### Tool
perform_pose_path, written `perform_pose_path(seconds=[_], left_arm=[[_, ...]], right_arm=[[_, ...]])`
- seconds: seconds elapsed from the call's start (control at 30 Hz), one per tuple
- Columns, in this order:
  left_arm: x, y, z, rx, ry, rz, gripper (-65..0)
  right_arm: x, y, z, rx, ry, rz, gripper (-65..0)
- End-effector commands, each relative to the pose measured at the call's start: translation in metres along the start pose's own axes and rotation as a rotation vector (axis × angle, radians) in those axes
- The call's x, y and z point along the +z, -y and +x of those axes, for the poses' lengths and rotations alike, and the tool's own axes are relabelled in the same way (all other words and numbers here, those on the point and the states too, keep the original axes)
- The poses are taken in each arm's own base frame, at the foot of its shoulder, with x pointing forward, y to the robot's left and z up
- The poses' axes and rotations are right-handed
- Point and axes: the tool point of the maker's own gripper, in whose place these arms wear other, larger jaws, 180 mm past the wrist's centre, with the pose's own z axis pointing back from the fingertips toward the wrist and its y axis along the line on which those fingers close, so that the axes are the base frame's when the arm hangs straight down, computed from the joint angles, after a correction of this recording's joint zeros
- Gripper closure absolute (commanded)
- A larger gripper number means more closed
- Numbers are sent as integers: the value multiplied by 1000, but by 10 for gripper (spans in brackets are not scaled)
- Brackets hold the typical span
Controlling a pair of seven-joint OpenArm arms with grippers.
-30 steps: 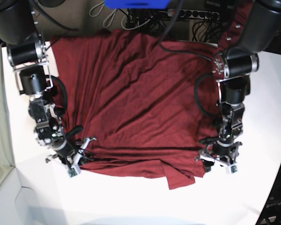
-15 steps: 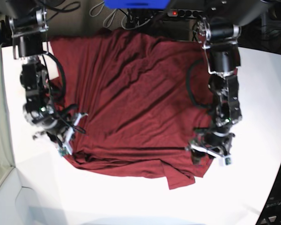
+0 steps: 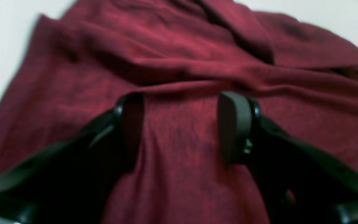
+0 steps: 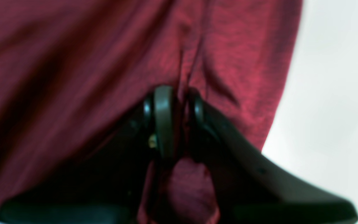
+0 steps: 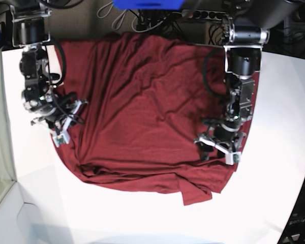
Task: Layout the t-shirt on the table in an organized manner, then fold the t-shirt properly
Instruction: 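Drag the shirt with both grippers toward the robot base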
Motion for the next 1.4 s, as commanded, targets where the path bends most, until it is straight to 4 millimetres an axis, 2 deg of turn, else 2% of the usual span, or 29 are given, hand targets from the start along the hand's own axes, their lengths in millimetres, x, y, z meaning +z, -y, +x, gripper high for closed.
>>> perform_pose_path(seconds=[0.0, 0.2, 0.27, 0.37, 0.47, 0.63, 0.73, 0.9, 0.97, 1.07, 1.23, 1.37], left_arm=[[2, -25, -18, -9, -88, 71, -371], [4, -54, -19, -11, -65, 125, -371], [2, -54, -9, -16, -34, 124, -371], [-5, -60, 17, -28, 9, 131, -371], [-10, -60, 38, -34, 41, 129, -371], [-17, -54, 65, -36, 89, 118, -371], [-18, -49, 84, -36, 136, 107, -371], [-12, -40, 133, -73, 251, 82, -370], [-8, -36, 128, -82, 222, 73, -370], [2, -23, 123, -94, 188, 44, -370], [32, -1, 101, -18, 141, -26, -370], [62, 16, 73, 4, 57, -81, -369]], right_arm=[[-2, 16, 9, 2, 11, -30, -77], [-21, 46, 13, -40, 16, -62, -78], [-25, 54, 25, -49, 39, -70, -79], [-28, 62, 50, -56, 80, -77, -81], [-33, 51, 76, 5, 98, -54, -81], [-36, 29, 108, 121, 122, -20, -78], [-31, 28, 123, 135, 157, -23, -77], [-12, 26, 155, 173, 249, -35, -77], [-3, 33, 156, 196, 244, -56, -77], [7, 26, 149, 224, 223, -57, -77], [28, 40, 127, 147, 206, -98, -77], [43, 44, 101, 102, 186, -120, -77]])
